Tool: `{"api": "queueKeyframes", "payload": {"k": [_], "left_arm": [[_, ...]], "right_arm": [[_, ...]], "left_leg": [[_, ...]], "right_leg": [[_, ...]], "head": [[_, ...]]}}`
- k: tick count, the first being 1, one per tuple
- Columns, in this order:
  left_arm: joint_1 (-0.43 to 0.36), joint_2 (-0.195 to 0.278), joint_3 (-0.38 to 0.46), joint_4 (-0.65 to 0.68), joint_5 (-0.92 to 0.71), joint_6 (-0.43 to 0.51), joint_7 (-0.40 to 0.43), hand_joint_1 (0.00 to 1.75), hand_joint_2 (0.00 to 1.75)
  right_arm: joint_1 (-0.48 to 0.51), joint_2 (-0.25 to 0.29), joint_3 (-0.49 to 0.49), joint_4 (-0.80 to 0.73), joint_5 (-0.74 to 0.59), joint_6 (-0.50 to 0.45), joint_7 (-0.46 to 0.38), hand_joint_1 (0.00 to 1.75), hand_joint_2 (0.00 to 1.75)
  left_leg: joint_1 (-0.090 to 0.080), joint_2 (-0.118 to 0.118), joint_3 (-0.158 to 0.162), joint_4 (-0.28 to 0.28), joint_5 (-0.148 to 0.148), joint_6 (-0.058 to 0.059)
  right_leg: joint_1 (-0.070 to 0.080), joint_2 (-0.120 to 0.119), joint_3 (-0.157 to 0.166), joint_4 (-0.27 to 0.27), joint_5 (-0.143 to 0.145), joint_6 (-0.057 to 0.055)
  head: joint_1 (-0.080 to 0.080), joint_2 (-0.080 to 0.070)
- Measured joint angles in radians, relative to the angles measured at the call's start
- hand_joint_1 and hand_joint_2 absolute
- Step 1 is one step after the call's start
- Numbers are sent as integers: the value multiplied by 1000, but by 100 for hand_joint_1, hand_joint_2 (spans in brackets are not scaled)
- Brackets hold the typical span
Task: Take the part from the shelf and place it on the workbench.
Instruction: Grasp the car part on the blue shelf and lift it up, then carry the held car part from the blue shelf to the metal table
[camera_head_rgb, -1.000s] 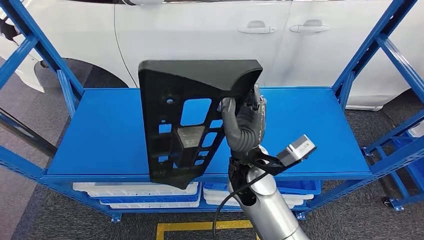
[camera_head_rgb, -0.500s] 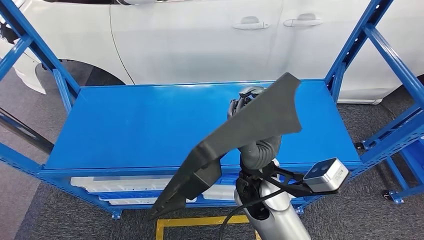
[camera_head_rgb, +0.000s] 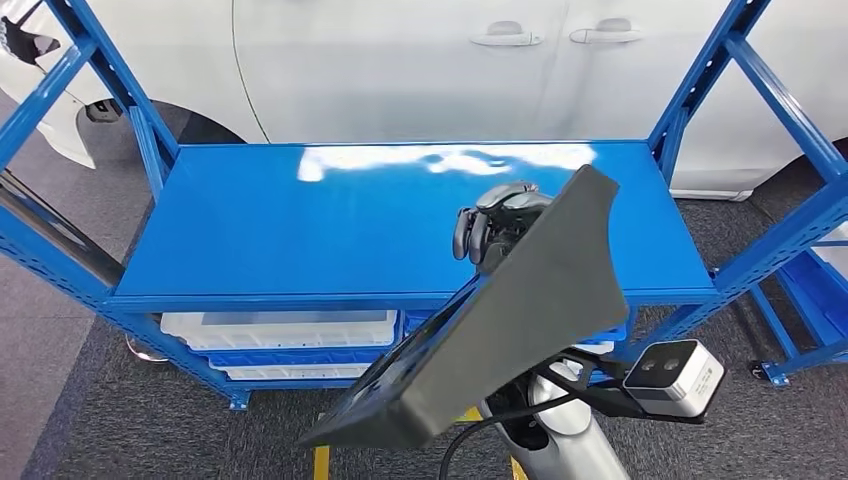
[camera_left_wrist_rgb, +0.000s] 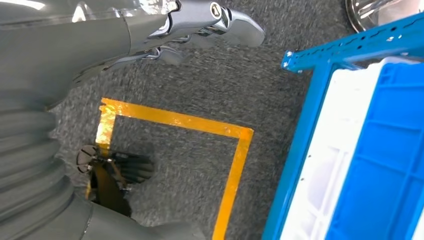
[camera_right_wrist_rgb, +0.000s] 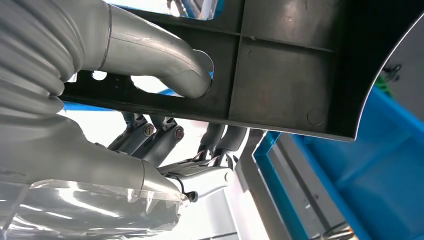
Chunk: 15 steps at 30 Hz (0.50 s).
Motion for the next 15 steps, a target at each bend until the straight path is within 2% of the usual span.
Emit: {"api": "queueKeyframes", "payload": {"k": [1,2,4,5,6,7,9,10,11,12,13,14,15], "left_arm": [[-1,0,0,0,0,2,0,0,175],[-1,0,0,0,0,4,0,0,175],[-1,0,2,0,0,12,0,0,175],[-1,1,4,0,0,17,0,0,175],[-1,1,5,1,0,21,0,0,175],[0,1,7,3,0,24,0,0,175],[0,1,9,6,0,29,0,0,175],[-1,1,11,8,0,32,0,0,175],[-2,1,14,10,-1,35,0,0,175],[-3,1,16,13,-2,39,0,0,175],[-3,1,19,17,-5,43,1,0,175],[-4,2,21,20,-7,46,2,0,175],[-6,2,22,22,-9,49,5,0,175]], "right_arm": [[-2,0,3,-5,3,2,2,175,175],[-4,-1,5,-8,6,4,3,175,175],[-6,-1,9,-12,9,7,4,175,175],[-8,-1,10,-13,10,7,4,175,175],[-9,-2,11,-13,10,8,5,175,175],[-10,-2,11,-13,10,8,5,175,175],[-10,-3,12,-14,10,8,7,175,175],[-11,-5,12,-14,10,9,11,175,175],[-12,-8,13,-13,10,11,16,175,175],[-14,-11,14,-11,11,14,20,175,175],[-18,-14,16,-8,17,17,21,175,175],[-24,-18,19,-6,24,20,18,175,175],[-31,-20,21,-5,34,22,14,175,175]], "left_leg": [[-1,0,-7,3,6,-5],[-1,-1,-11,5,13,-11],[-2,-2,-13,-1,29,-23],[-1,-3,-16,1,27,-28],[1,-4,-23,13,9,-34],[3,-4,-35,44,-28,-39],[6,-5,-67,161,-133,-49],[6,-5,-80,225,-168,-52],[6,-5,-82,272,-179,-54],[6,-5,-70,288,-166,-54],[6,-5,-38,267,-138,-52],[6,-5,10,213,-111,-48],[4,-5,68,137,-101,-43]], "right_leg": [[2,0,38,-56,0,-5],[5,1,58,-92,-6,-11],[7,1,56,-105,2,-23],[6,-1,52,-110,10,-30],[4,-3,44,-112,21,-39],[2,-5,34,-116,34,-46],[3,-7,6,-116,57,-53],[4,-7,-9,-115,68,-53],[5,-7,-25,-115,80,-52],[6,-7,-40,-114,92,-51],[6,-7,-55,-113,103,-49],[7,-7,-69,-112,114,-47],[8,-7,-79,-110,124,-43]], "head": [[0,0],[1,0],[4,0],[6,0],[5,0],[3,0],[1,0],[1,0],[1,0],[1,0],[1,0],[1,0],[1,0]]}}
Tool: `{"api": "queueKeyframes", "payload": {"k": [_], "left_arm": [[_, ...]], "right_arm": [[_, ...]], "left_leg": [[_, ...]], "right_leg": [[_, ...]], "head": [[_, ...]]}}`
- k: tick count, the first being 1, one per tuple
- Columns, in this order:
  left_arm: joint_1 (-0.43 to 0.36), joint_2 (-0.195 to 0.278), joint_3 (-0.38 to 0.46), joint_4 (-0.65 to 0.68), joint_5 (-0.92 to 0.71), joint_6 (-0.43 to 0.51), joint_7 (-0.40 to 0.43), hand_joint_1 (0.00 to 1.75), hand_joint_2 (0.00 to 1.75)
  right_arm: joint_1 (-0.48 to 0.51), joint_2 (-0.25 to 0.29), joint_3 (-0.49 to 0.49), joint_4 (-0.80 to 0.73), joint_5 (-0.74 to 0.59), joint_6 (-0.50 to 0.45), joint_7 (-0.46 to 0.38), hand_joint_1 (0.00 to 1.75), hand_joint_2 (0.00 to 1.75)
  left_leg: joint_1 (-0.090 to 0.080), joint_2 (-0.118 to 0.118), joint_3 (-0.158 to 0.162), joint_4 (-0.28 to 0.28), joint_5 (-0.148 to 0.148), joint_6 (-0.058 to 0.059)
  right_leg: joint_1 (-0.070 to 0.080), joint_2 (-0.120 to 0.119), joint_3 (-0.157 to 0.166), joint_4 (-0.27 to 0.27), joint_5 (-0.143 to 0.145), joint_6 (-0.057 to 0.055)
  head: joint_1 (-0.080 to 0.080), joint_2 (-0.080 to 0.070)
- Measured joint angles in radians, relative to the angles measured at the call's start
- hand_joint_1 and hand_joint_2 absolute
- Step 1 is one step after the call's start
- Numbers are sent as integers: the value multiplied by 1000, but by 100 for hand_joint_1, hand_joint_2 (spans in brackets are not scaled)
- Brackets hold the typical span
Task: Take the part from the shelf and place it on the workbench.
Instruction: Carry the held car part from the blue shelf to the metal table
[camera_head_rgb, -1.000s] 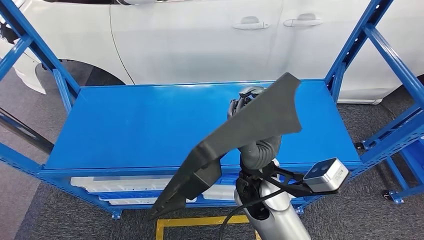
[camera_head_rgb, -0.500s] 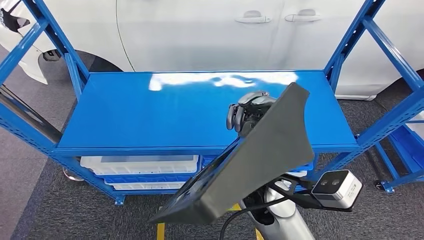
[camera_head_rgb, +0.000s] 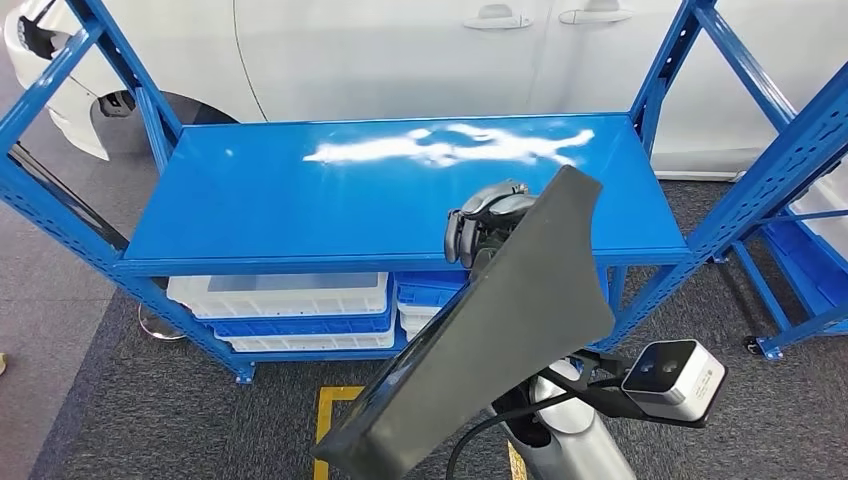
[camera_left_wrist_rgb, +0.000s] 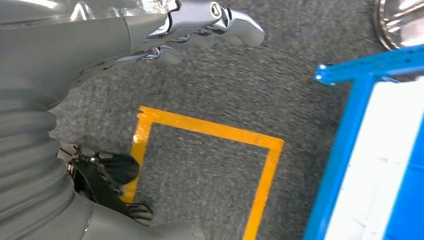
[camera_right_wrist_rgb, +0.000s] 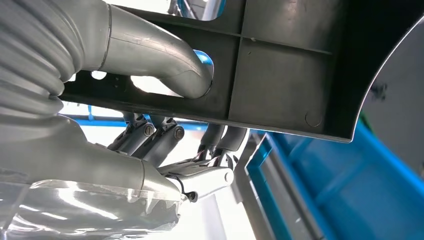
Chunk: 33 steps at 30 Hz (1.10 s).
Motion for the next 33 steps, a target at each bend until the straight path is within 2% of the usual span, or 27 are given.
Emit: {"api": "queueKeyframes", "payload": {"k": [1,2,3,5,6,7,9,10,11,12,13,14,16,17,18,20,21,22,25,26,27,28,29,30,31,32,33], "left_arm": [[-2,0,1,2,0,2,7,0,175],[-4,1,2,5,-1,3,19,0,175],[-6,1,2,8,-3,4,36,0,175],[-4,2,3,17,-8,4,71,0,175],[-4,2,3,20,-12,5,93,0,175],[-3,2,3,23,-16,5,119,0,175],[-3,2,3,28,-26,10,192,0,175],[-2,2,3,31,-32,16,233,0,175],[0,2,3,33,-37,23,272,0,175],[2,2,3,35,-41,30,302,0,175],[4,1,3,37,-45,36,324,0,175],[6,0,3,39,-48,41,339,0,175],[7,-1,3,41,-55,55,364,0,175],[9,-2,3,42,-58,62,376,0,175],[10,-2,3,42,-61,68,384,0,175],[15,-1,3,42,-65,74,389,0,175],[17,0,3,42,-65,73,388,0,175],[20,1,3,42,-66,69,384,0,175],[24,2,3,42,-66,45,366,0,175],[24,2,3,42,-66,38,360,0,175],[24,2,3,42,-66,32,356,0,175],[24,2,3,42,-66,29,354,0,175],[24,3,3,42,-66,27,353,0,175],[23,3,3,42,-66,25,352,0,175],[21,4,3,42,-66,25,352,0,175],[20,6,3,42,-67,24,351,0,175],[19,7,3,42,-67,24,350,0,175]], "right_arm": [[-8,-3,3,1,9,1,-5,175,175],[-15,-6,7,1,16,1,-9,175,175],[-21,-9,11,1,21,0,-14,175,175],[-28,-17,19,1,29,-5,-23,175,175],[-30,-22,21,1,31,-9,-26,175,175],[-31,-27,22,1,35,-14,-30,175,175],[-32,-39,25,1,48,-27,-39,175,175],[-32,-45,26,0,56,-35,-42,175,175],[-32,-52,28,0,63,-42,-44,175,175],[-32,-58,29,-2,69,-47,-46,175,175],[-32,-64,29,-3,72,-52,-47,175,175],[-32,-68,29,-5,75,-55,-48,175,175],[-33,-73,30,-11,79,-62,-49,175,175],[-33,-76,30,-14,81,-66,-49,175,175],[-33,-79,30,-16,83,-71,-50,175,175],[-31,-86,31,-18,85,-78,-52,175,175],[-30,-89,31,-18,86,-81,-54,175,175],[-28,-92,31,-18,87,-82,-58,175,175],[-18,-97,31,-17,89,-83,-67,175,175],[-14,-99,31,-17,90,-83,-68,175,175],[-9,-100,31,-16,90,-83,-68,175,175],[-6,-101,31,-16,91,-84,-68,175,175],[-4,-103,31,-16,92,-84,-68,175,175],[-3,-103,31,-16,92,-84,-68,175,175],[-3,-104,31,-16,93,-84,-69,175,175],[-3,-104,31,-16,93,-84,-69,175,175],[-3,-104,31,-16,94,-84,-69,175,175]], "left_leg": [[-2,0,53,-77,-4,6],[-6,0,87,-133,-14,11],[-9,-1,104,-166,-23,17],[-10,1,96,-179,-9,30],[-9,3,87,-180,3,38],[-6,5,76,-183,16,46],[-5,8,47,-183,42,55],[-6,8,31,-181,54,56],[-6,9,14,-179,66,56],[-7,9,-3,-174,77,55],[-7,9,-21,-168,86,53],[-7,9,-38,-161,95,51],[-9,8,-66,-146,108,44],[-10,7,-73,-141,115,40],[-10,7,-76,-140,122,34],[-8,6,-81,-142,136,22],[-7,5,-88,-137,128,17],[-6,4,-98,-117,100,11],[0,3,-142,45,-46,-3],[1,3,-149,102,-71,-7],[1,3,-143,137,-70,-8],[1,3,-121,139,-48,-8],[1,3,-82,105,-18,-6],[0,2,-27,41,2,-1],[-2,2,33,-43,2,4],[-4,2,80,-113,-8,9],[-8,1,109,-162,-20,14]], "right_leg": [[1,0,-7,1,9,5],[1,-1,-11,0,19,10],[1,-3,-12,-1,28,16],[-2,-4,-15,-6,41,28],[-2,-2,-22,3,27,34],[-3,-1,-33,27,-6,38],[-5,1,-68,139,-111,45],[-5,1,-83,209,-151,48],[-6,1,-90,266,-168,50],[-6,1,-83,294,-159,51],[-6,1,-58,285,-135,50],[-6,1,-15,241,-109,48],[-3,1,93,97,-106,38],[-1,2,129,41,-116,32],[2,3,148,8,-128,27],[2,3,141,-3,-115,13],[1,1,132,-6,-104,6],[-2,0,120,-9,-91,-2],[-2,-2,73,-10,-51,-12],[-1,-2,57,-9,-39,-12],[-1,-3,41,-8,-27,-10],[-1,-3,24,-7,-15,-9],[0,-2,9,-6,-3,-7],[0,-2,-4,-4,9,-4],[1,-1,-13,-3,19,-1],[2,-2,-18,-4,29,4],[1,-3,-19,-6,39,10]], "head": [[0,0],[1,0],[0,0],[-2,0],[-2,0],[0,0],[2,0],[3,0],[3,0],[3,0],[3,0],[3,0],[2,0],[2,0],[4,0],[8,0],[9,0],[8,0],[1,0],[1,0],[1,0],[0,0],[0,0],[0,0],[0,0],[1,0],[0,0]]}}
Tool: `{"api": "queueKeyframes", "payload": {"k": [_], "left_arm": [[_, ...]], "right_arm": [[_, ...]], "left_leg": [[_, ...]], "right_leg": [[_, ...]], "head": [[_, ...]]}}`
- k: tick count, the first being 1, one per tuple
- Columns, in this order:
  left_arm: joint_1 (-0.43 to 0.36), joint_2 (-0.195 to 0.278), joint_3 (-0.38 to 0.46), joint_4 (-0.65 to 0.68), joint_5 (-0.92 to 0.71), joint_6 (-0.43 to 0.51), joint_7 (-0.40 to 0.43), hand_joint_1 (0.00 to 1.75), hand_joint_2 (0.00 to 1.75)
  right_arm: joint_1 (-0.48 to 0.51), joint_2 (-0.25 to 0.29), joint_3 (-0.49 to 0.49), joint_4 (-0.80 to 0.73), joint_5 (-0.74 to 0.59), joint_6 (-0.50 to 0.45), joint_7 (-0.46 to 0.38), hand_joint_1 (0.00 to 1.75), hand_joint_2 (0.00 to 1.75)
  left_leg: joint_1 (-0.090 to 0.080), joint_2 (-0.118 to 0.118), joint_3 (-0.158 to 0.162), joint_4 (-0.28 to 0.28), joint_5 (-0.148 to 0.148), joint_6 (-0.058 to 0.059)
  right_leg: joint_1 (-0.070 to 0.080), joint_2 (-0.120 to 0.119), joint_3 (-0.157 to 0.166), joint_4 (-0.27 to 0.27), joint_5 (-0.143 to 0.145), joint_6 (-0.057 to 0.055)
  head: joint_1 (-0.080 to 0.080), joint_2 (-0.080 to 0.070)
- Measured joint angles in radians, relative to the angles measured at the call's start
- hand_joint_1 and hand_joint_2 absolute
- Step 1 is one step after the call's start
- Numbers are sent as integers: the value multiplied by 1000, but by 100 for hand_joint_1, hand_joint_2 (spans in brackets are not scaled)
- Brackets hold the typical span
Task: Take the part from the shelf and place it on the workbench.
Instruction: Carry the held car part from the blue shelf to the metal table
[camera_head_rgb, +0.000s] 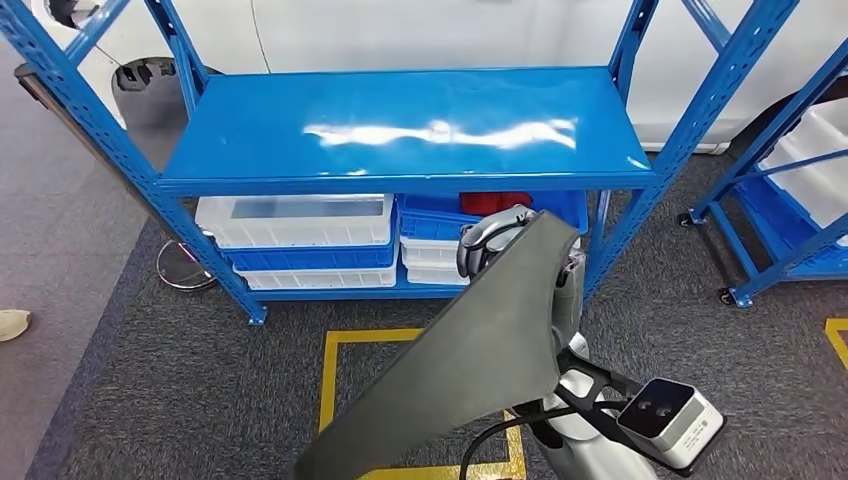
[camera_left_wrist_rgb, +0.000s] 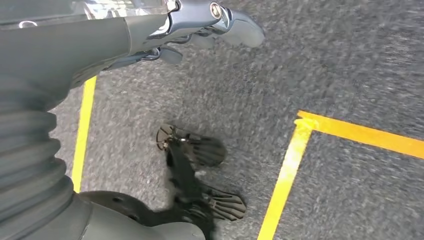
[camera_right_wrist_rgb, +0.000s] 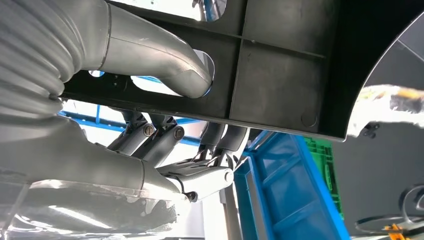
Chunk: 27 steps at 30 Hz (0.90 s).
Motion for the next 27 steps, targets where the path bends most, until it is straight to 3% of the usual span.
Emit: {"api": "queueKeyframes", "payload": {"k": [1,3,4,5,7,8,9,10,11,12,13,15,16,18,20,23,24,25,26,27], "left_arm": [[-1,1,0,0,0,-1,-1,0,175],[-1,1,0,0,0,-2,-5,0,175],[-1,1,0,1,0,-2,-7,0,175],[-1,1,0,1,0,-2,-8,0,175],[-2,1,1,1,0,-2,-12,0,175],[-2,1,2,1,0,-2,-14,0,175],[-1,1,2,1,0,-2,-17,0,175],[-1,0,3,1,0,-2,-20,0,175],[-1,0,4,1,0,-2,-23,0,175],[-1,-1,6,1,1,-2,-25,0,175],[-1,-1,7,1,0,-2,-27,0,175],[0,-2,11,1,-2,1,-28,0,175],[0,-2,13,1,-3,2,-28,0,175],[1,-2,19,1,-6,4,-26,0,175],[1,-3,23,1,-9,6,-23,0,175],[2,-4,26,1,-11,7,-15,0,175],[2,-3,28,1,-11,7,-12,0,175],[2,-3,29,1,-11,7,-11,0,175],[2,-3,30,1,-11,7,-11,0,175],[3,-3,30,1,-12,7,-12,0,175]], "right_arm": [[0,0,0,0,0,0,0,175,175],[2,-1,0,0,1,-2,0,175,175],[4,-2,0,0,2,-3,0,175,175],[6,-3,0,0,4,-4,1,175,175],[12,-4,0,0,7,-4,2,175,175],[15,-5,0,0,9,-3,3,175,175],[17,-6,0,0,10,-2,3,175,175],[19,-6,0,0,12,-1,4,175,175],[20,-6,0,0,13,0,5,175,175],[20,-7,0,0,15,0,5,175,175],[20,-6,0,0,17,1,6,175,175],[20,-6,0,-1,21,3,7,175,175],[20,-6,0,-2,22,4,6,175,175],[21,-6,0,-7,22,5,3,175,175],[23,-6,0,-18,22,5,2,175,175],[32,-4,0,-37,25,5,2,175,175],[38,-4,0,-41,26,6,2,175,175],[43,-5,0,-46,27,8,2,175,175],[48,-5,0,-50,29,10,1,175,175],[51,-5,0,-55,30,15,1,175,175]], "left_leg": [[-4,0,9,-25,-5,5],[-3,2,-3,-32,17,16],[-1,5,-13,-35,31,23],[2,7,-25,-38,45,29],[2,10,-57,-35,71,36],[1,10,-76,-32,83,36],[1,10,-94,-29,94,35],[1,10,-113,-25,103,34],[1,10,-130,-20,111,31],[1,9,-145,-16,118,28],[-1,10,-157,-10,124,24],[-2,14,-170,-2,135,15],[-2,17,-172,-1,140,10],[2,21,-174,0,145,-1],[4,17,-191,42,108,-12],[8,8,-260,230,1,-23],[9,8,-274,277,-13,-25],[9,7,-271,290,-7,-25],[9,4,-249,261,17,-22],[9,-6,-212,197,52,-18]], "right_leg": [[-1,-1,0,-4,11,6],[-3,-1,-4,-10,20,19],[-4,1,-12,2,-1,25],[-5,3,-25,35,-43,30],[-8,4,-59,162,-153,38],[-9,4,-73,233,-187,41],[-10,4,-76,283,-196,43],[-11,4,-65,303,-181,44],[-12,4,-35,284,-152,44],[-13,4,11,232,-126,42],[-11,3,66,158,-120,38],[-6,-2,153,27,-147,24],[-2,-3,170,-5,-162,16],[-2,1,171,-19,-157,-1],[-4,9,167,-26,-144,-16],[-2,22,157,-25,-133,-26],[-2,28,153,-23,-131,-26],[-1,36,150,-20,-130,-26],[-1,46,148,-17,-129,-25],[-1,56,147,-14,-130,-24]], "head": [[-2,0],[-5,0],[-4,0],[-2,0],[1,0],[1,0],[1,0],[1,0],[1,0],[1,0],[1,0],[0,0],[0,0],[1,0],[-3,0],[-6,0],[-6,0],[-6,0],[-6,0],[-6,0]]}}
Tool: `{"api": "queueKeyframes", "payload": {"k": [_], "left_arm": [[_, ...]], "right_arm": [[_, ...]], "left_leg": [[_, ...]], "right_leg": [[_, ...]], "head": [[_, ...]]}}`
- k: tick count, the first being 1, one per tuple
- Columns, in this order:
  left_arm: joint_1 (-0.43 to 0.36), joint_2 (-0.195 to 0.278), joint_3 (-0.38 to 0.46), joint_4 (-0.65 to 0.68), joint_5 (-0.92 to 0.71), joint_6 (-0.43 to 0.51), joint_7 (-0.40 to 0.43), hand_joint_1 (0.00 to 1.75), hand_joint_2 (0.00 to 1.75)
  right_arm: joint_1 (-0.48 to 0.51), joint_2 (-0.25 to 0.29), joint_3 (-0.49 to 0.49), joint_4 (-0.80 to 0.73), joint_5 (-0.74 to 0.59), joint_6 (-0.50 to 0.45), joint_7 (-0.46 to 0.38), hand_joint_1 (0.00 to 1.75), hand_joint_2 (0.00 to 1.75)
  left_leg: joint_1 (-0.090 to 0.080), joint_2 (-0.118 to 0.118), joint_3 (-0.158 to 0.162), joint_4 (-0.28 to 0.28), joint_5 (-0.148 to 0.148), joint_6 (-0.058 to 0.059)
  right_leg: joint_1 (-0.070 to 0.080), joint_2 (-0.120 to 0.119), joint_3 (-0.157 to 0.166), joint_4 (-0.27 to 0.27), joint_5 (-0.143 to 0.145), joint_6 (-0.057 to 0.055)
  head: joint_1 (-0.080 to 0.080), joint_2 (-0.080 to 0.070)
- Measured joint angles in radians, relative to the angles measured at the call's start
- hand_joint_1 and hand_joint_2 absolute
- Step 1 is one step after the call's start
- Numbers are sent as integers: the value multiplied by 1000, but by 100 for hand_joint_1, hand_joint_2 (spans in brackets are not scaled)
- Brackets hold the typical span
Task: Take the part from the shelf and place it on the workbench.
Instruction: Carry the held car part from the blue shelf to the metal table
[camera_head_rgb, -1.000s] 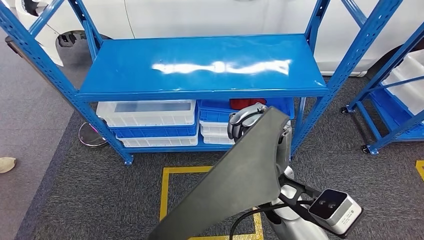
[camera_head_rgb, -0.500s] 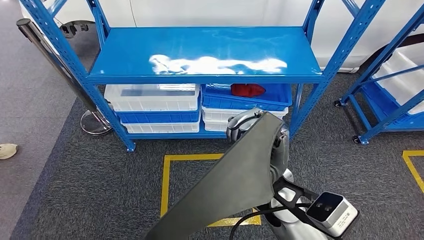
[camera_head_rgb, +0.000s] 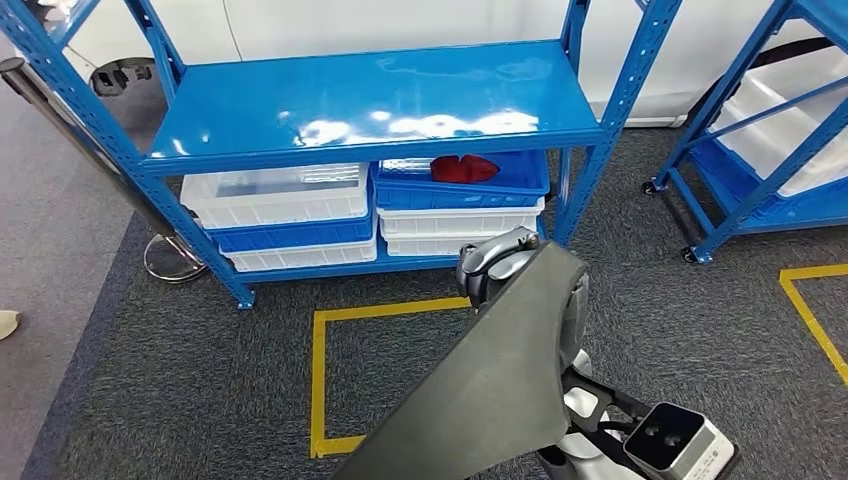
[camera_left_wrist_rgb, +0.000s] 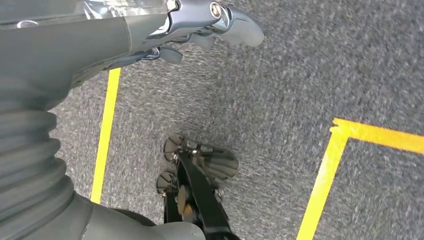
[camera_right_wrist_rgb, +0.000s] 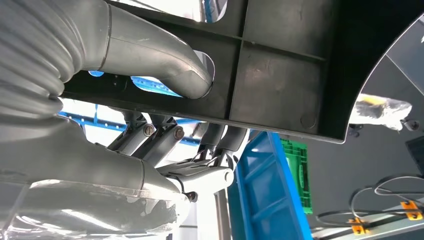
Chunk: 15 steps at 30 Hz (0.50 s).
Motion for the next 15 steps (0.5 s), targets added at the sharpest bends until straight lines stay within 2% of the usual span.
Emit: {"api": "queueKeyframes", "payload": {"k": [2,3,4,6,7,8,10,11,12,13,14,15], "left_arm": [[2,3,2,0,-4,0,-2,0,175],[3,4,3,0,-6,0,-3,0,175],[4,6,5,0,-8,1,-4,0,175],[3,8,9,0,-11,2,-4,0,175],[0,9,10,0,-12,2,-4,0,175],[-2,9,11,0,-15,2,-4,0,175],[-3,9,14,0,-18,1,-3,0,175],[-3,10,15,0,-21,2,-3,0,175],[-2,10,16,0,-23,3,-3,0,175],[-2,10,17,0,-26,4,-3,0,175],[-3,10,17,0,-29,4,-4,0,175],[-3,10,17,0,-31,4,-5,0,175]], "right_arm": [[3,0,-1,-9,1,9,-1,175,175],[6,0,-2,-13,1,13,-1,175,175],[8,0,-3,-18,1,17,-1,175,175],[16,0,-9,-30,0,21,-2,175,175],[19,-1,-13,-37,0,23,-2,175,175],[22,-1,-16,-45,1,23,-2,175,175],[29,-2,-21,-56,1,24,-2,175,175],[34,-2,-24,-58,2,24,-2,175,175],[41,-2,-28,-60,1,24,-2,175,175],[46,-2,-31,-61,1,24,-2,175,175],[51,-2,-35,-64,1,24,-2,175,175],[54,-3,-38,-68,1,23,-2,175,175]], "left_leg": [[2,-43,73,-127,41,12],[1,-60,93,-162,46,17],[1,-66,101,-175,42,20],[1,-46,108,-197,44,24],[3,-33,113,-212,45,29],[6,-19,119,-227,47,34],[7,6,122,-239,48,41],[7,19,120,-237,48,41],[7,31,118,-234,47,41],[7,44,116,-230,45,40],[7,56,114,-225,43,38],[8,66,113,-218,40,35]], "right_leg": [[-1,21,-5,5,0,5],[-3,32,-8,6,1,11],[-7,43,-12,5,4,17],[-10,58,-17,3,8,30],[-8,46,-22,9,3,36],[-6,24,-36,33,-14,40],[-8,-25,-94,144,-72,50],[-11,-35,-130,215,-100,54],[-15,-38,-156,266,-113,59],[-18,-40,-167,284,-107,63],[-21,-46,-156,261,-84,66],[-24,-57,-126,201,-49,69]], "head": [[2,0],[3,0],[5,0],[5,0],[6,0],[8,0],[13,0],[15,0],[15,0],[15,0],[15,0],[15,0]]}}
